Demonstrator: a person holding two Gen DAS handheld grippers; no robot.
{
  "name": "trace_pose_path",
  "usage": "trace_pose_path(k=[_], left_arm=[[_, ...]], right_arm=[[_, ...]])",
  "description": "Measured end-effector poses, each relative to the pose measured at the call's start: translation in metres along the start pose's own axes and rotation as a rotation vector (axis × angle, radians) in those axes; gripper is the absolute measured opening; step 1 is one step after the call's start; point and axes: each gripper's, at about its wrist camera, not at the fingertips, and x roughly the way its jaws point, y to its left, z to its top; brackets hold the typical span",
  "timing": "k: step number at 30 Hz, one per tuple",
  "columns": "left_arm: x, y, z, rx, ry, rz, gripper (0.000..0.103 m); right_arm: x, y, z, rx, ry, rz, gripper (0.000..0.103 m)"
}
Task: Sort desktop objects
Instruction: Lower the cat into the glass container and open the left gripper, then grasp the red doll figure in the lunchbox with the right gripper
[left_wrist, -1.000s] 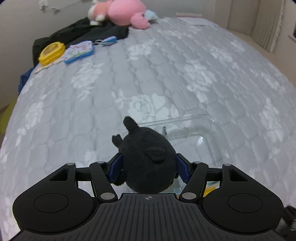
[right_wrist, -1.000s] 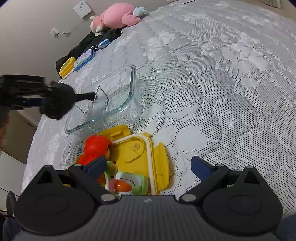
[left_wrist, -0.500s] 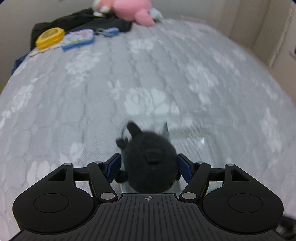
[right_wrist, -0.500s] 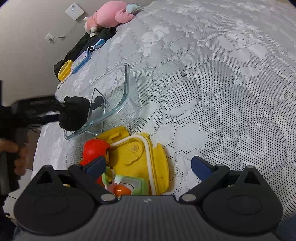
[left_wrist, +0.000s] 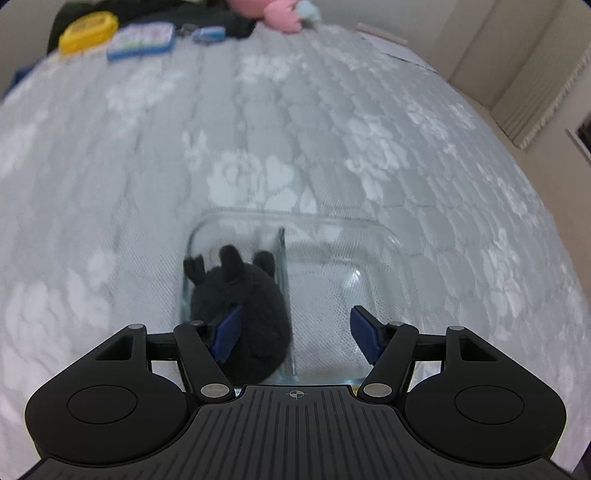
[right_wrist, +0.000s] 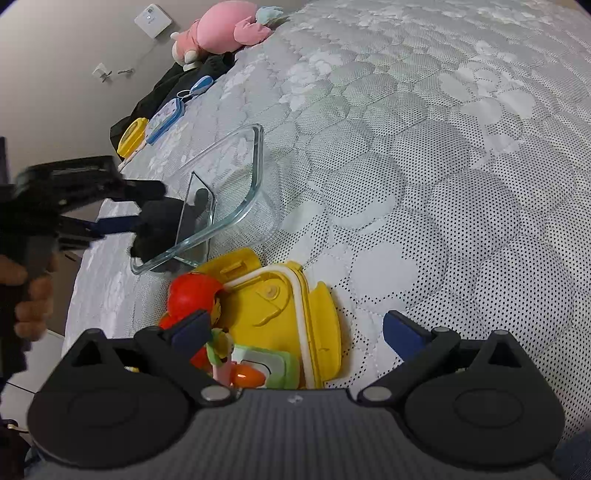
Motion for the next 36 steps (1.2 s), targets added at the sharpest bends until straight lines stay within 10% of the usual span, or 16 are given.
trace_pose_path(k=[5,12,19,27,32,36], left_arm=[[0.006,-0.002,-0.003,0.020,-0.011,-0.016,0.081],[-0.028,0.016,-0.011,-0.075,-0.087,-0.072,0.070],[-0.071,0.040,-0.086,-0.107,-0.080,-0.038,0.078],[-0.071,0.037,-0.152,-0.054,-0.043,-0.105,0.087],[-0.065,0.034,-0.163,0.007,-0.028,-0.160,0.093],[-0.062,0.031,-0.166,0.039,-0.016,-0.168,0.094]], right_arm=[[0.002,0.000,0.001,-0.004,0.006,0.005,0.102],[0.002,-0.001,0.000,0.000,0.002,0.001,0.102],[-0.001,0.005,-0.002,-0.043,-0.024,-0.005,0.102],[-0.048,0.044,-0.022,-0.265,-0.283,-0.101,0.093],[-0.041,0.076,-0.024,-0.376,-0.165,-0.099,0.067],[-0.018,0.108,-0.020,-0.431,-0.056,-0.103,0.066]])
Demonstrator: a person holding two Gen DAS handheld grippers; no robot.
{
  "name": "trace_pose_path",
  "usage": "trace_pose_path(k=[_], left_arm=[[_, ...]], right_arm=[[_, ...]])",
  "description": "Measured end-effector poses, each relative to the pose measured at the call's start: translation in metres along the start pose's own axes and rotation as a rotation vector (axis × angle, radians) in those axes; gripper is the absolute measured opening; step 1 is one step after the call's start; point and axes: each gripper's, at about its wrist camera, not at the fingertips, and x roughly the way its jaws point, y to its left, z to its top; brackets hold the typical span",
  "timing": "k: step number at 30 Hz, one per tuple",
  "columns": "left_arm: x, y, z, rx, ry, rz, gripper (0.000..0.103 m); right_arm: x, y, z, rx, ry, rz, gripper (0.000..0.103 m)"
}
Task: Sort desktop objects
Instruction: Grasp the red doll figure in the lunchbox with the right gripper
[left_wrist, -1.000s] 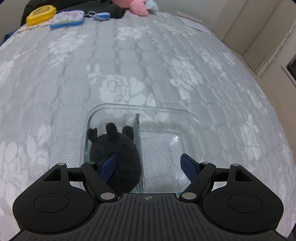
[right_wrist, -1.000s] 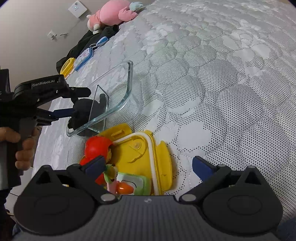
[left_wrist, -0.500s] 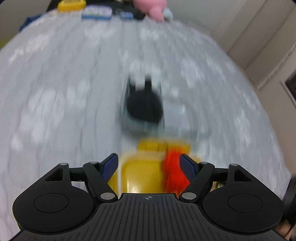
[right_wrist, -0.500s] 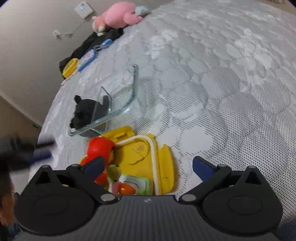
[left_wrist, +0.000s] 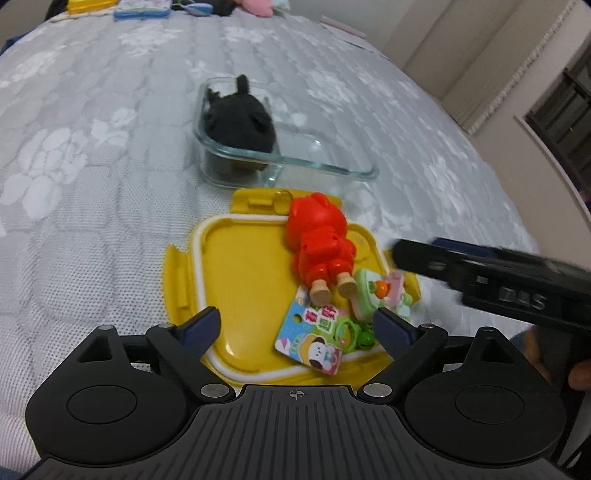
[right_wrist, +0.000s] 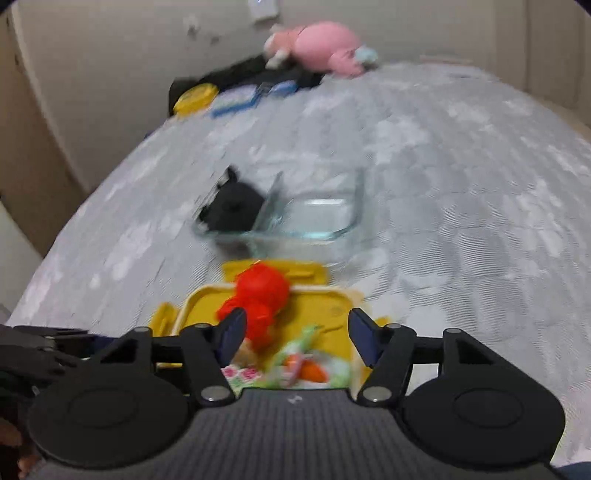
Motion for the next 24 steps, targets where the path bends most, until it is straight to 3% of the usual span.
trace_pose_path(k=[2,9,16,19,20,24], left_arm=[[0.001,-0.005,-0.002,0.029,-0.001,-0.002,0.095],[0.003,-0.007,-0.005,0.038,0.016,-0.042,0.096],[0.001,-0.013,-0.009,0.084,0.037,-0.104,0.098],[0.000,-0.016,-0.010,0.095,0.050,-0.129,0.099],[0.000,-0.016,-0.010,0.096,0.055,-0.133,0.099],[0.001,-0.013,-0.011,0.069,0.082,-0.156,0.100]], right_arm=[[0.012,0.010,0.011,-0.009,0.053,-0.001,0.072],[0.052,0.026,0.046,-0.026,0.230,-0.052,0.073],[0.083,0.029,0.050,0.024,0.359,-0.046,0.077],[0.092,0.028,0.049,0.046,0.387,-0.031,0.072],[0.094,0.027,0.049,0.054,0.398,-0.016,0.055],[0.091,0.026,0.050,0.042,0.432,0.004,0.056]])
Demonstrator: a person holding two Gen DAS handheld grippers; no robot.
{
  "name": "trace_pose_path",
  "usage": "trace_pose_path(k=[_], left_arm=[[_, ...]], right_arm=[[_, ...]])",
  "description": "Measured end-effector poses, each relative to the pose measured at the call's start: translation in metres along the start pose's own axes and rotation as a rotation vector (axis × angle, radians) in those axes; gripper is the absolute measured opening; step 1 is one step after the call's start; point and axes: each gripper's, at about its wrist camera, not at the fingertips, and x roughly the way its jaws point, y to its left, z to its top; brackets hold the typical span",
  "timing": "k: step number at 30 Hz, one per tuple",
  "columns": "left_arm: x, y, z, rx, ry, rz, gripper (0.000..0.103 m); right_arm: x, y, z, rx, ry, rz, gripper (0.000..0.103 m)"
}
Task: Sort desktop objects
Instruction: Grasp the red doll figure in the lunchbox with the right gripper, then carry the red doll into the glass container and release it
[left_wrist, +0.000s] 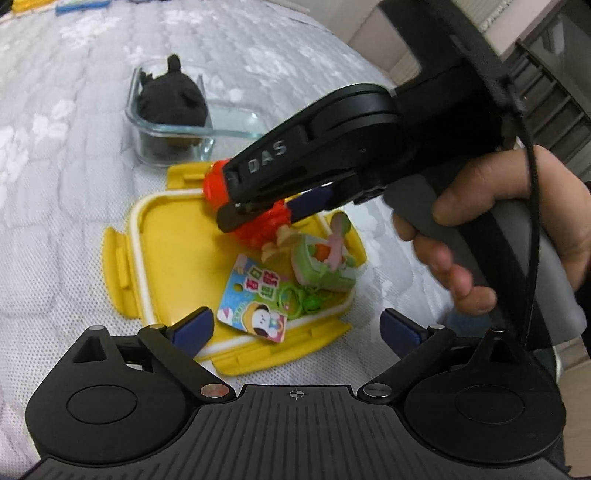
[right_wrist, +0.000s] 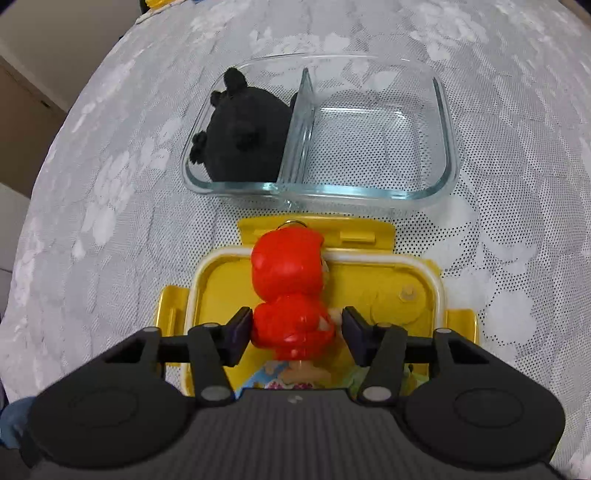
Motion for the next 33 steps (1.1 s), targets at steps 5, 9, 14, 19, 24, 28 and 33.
trace_pose_path(k=[5,9,14,19,24,28,33], left_arm=[[0.002,0.002,-0.001,-0.022,0.031,-0.010,0.100],[0.003,0.003,-0.001,-0.021,0.041,-0.016,0.101],[0.007,0.007,0.000,-0.042,0.059,-0.021,0.101],[0.010,0.009,0.001,-0.055,0.072,-0.026,0.102],[0.013,0.010,0.001,-0.065,0.088,-0.034,0.102],[0.014,0.013,0.002,-0.086,0.092,-0.045,0.102],[0.017,0.013,0.002,-0.087,0.104,-0.047,0.102]], right_arm=[[-0.037,0.002,-0.001,-0.055,-0.047,-0.003,0.055],[-0.076,-0.001,0.016,-0.044,-0.123,0.030,0.055],[-0.120,0.001,0.046,-0.037,-0.240,0.046,0.055],[-0.132,0.001,0.072,-0.025,-0.333,0.034,0.055],[-0.088,-0.010,0.087,0.051,-0.303,-0.017,0.055],[-0.042,-0.027,0.092,0.165,-0.247,-0.034,0.055],[-0.015,-0.037,0.088,0.256,-0.337,-0.056,0.055]])
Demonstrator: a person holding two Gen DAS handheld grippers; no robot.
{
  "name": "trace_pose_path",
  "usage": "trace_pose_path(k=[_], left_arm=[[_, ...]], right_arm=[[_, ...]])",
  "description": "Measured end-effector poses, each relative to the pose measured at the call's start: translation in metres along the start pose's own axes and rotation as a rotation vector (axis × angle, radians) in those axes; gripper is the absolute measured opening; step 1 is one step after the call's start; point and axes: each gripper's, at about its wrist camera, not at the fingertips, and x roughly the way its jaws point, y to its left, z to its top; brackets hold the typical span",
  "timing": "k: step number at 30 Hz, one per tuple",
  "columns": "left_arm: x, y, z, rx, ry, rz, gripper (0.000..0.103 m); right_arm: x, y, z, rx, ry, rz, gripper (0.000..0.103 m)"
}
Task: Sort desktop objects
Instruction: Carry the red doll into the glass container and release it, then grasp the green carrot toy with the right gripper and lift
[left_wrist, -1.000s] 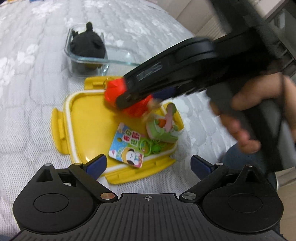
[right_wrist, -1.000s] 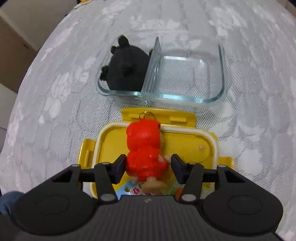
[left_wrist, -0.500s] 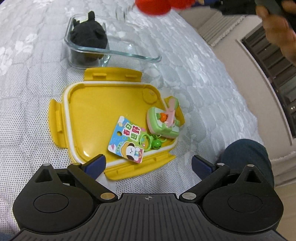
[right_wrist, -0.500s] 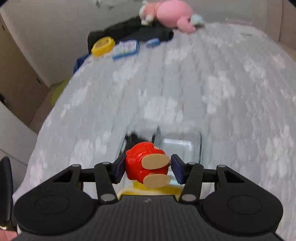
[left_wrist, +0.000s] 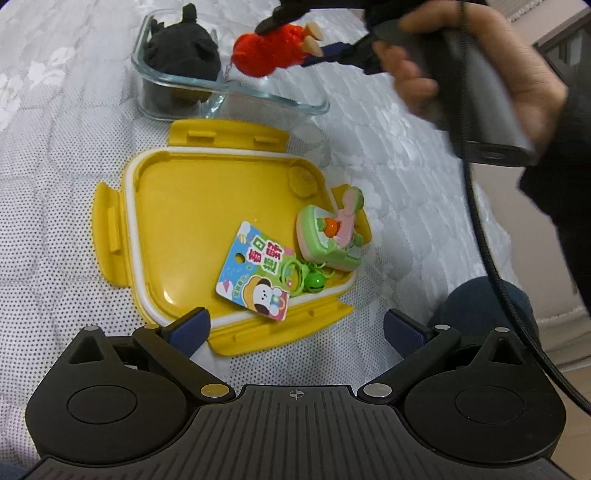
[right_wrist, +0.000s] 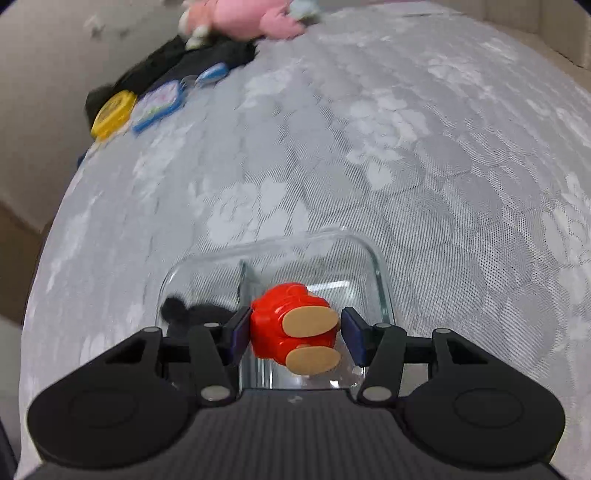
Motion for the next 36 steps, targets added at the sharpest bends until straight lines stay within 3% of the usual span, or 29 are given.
trace_pose_path(k=[2,6,8,15,20,29,36], left_arm=[[0.001,0.001,0.000,-0.002,0.005,-0.001,0.102],[0.002,0.004,0.001,-0.011,0.006,-0.013,0.103],[0.002,0.006,0.001,-0.023,0.006,-0.021,0.103],[0.003,0.007,0.002,-0.032,0.003,-0.025,0.103],[0.002,0.008,0.001,-0.038,0.000,-0.027,0.103],[0.002,0.007,0.001,-0.032,0.008,-0.023,0.103],[0.004,0.005,0.001,-0.023,0.010,-0.013,0.103]], right_arm=[[0.008,0.001,-0.005,-0.008,-0.028,-0.012,0.055],[0.020,0.002,-0.010,-0.016,0.029,-0.006,0.058],[0.018,-0.002,-0.012,0.015,0.064,0.036,0.070],[-0.009,-0.012,-0.018,-0.004,0.076,0.078,0.071],[-0.038,-0.030,-0.030,-0.001,0.088,0.109,0.077],[-0.076,-0.040,-0.084,-0.240,0.098,0.030,0.073],[-0.072,-0.037,-0.124,-0.351,0.154,0.015,0.072]])
